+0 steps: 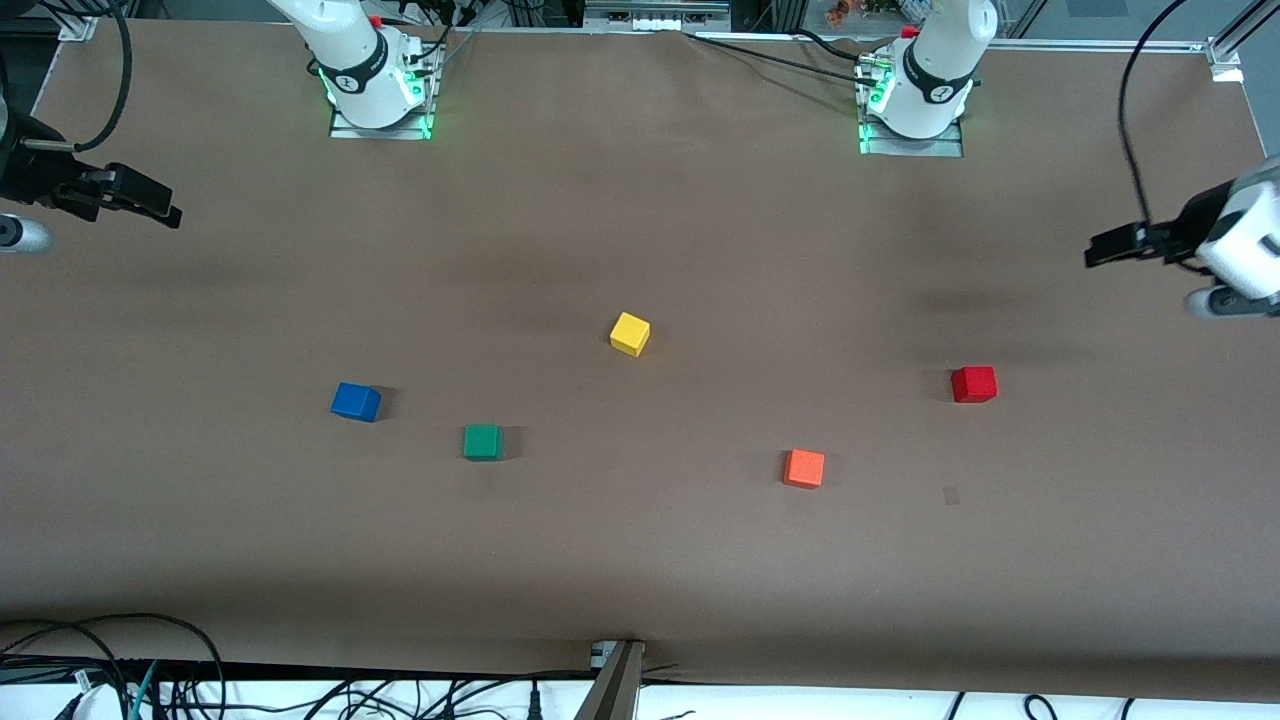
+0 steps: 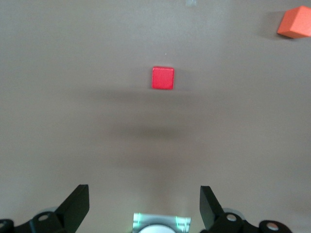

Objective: Pass red block to right arm, stack on blue
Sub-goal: 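Lower the open left gripper over the red cube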

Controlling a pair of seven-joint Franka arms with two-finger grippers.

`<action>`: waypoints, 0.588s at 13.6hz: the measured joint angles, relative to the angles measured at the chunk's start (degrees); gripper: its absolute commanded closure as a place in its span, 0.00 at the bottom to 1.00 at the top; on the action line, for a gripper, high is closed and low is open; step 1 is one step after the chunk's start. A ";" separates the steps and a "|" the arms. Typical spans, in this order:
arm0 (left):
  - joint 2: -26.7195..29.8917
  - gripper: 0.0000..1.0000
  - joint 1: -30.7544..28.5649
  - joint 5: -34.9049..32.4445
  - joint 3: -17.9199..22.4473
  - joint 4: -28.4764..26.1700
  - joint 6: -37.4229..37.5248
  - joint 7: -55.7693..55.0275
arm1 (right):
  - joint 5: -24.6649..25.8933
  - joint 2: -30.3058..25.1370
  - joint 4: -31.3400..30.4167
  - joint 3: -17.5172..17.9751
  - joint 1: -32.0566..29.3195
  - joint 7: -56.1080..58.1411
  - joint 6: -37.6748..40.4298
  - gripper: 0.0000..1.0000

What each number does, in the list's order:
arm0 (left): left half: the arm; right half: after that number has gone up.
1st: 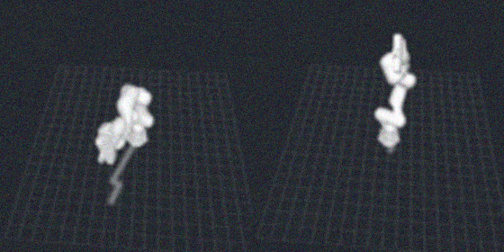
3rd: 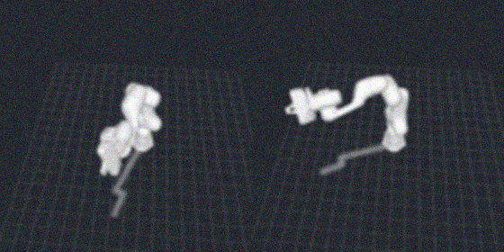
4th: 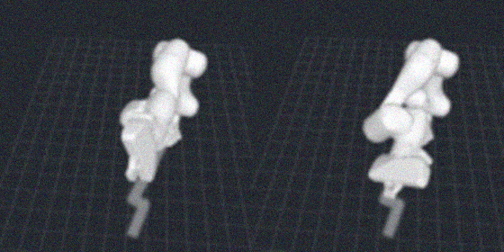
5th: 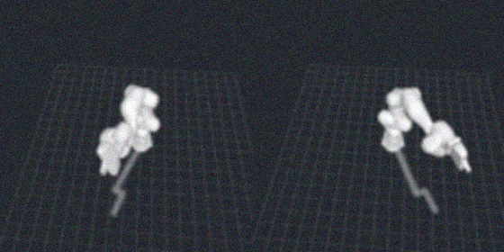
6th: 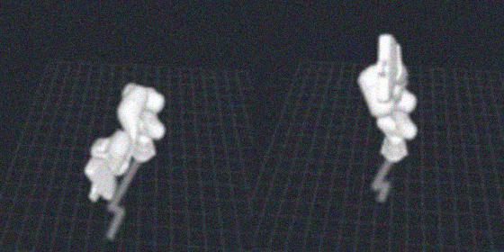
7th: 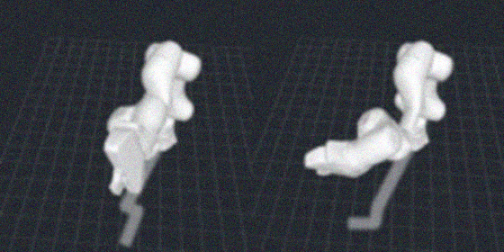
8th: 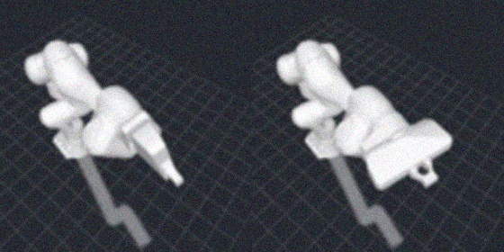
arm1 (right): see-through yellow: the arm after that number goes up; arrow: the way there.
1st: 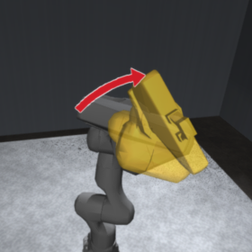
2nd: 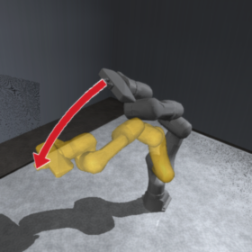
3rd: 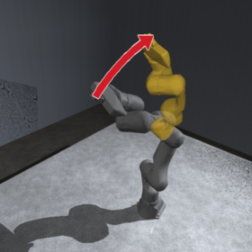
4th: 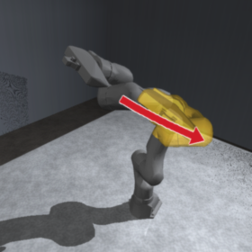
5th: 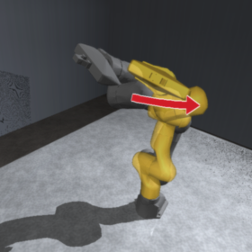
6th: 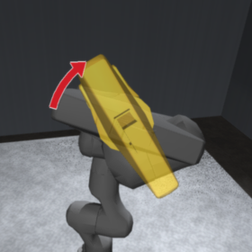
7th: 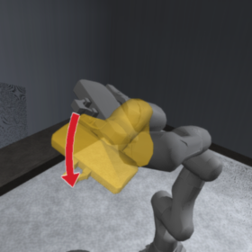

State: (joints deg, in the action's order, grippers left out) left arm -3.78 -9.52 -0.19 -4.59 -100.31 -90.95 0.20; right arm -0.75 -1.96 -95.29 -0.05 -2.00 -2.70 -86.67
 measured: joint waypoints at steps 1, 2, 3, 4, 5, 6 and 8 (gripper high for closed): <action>0.01 0.00 0.01 0.00 -0.15 -2.92 -3.32 0.00 | 0.00 0.00 0.00 0.00 0.00 0.00 0.00 0.00; -0.07 0.00 0.01 0.00 -0.17 -5.61 -6.71 0.00 | 0.00 0.00 0.01 0.00 0.00 0.00 0.03 0.00; -0.33 0.00 -0.06 0.00 -0.13 -8.13 -10.01 0.00 | 0.00 0.00 0.01 -0.01 0.00 0.00 0.02 0.00; -0.82 0.00 -0.21 0.00 -0.12 -10.32 -12.93 0.00 | 0.02 0.00 0.02 -0.01 0.00 0.00 0.00 0.00; -1.67 0.00 -0.35 0.00 -0.12 -12.07 -15.61 0.00 | 0.03 0.00 0.02 -0.01 0.00 0.00 -0.03 0.00; -3.01 0.00 -0.42 0.00 -0.12 -13.16 -17.99 0.00 | 0.05 0.00 0.03 -0.01 0.00 0.00 -0.03 0.00; -6.48 0.00 -0.47 0.00 -0.12 -13.84 -22.06 0.00 | 0.08 0.00 0.05 -0.01 0.00 0.01 -0.03 0.00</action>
State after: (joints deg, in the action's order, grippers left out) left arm -10.26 -9.99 -0.20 -4.71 -114.15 -113.01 0.20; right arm -0.66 -1.96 -95.24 -0.06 -2.00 -2.69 -86.70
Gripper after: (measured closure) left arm 0.000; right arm 0.000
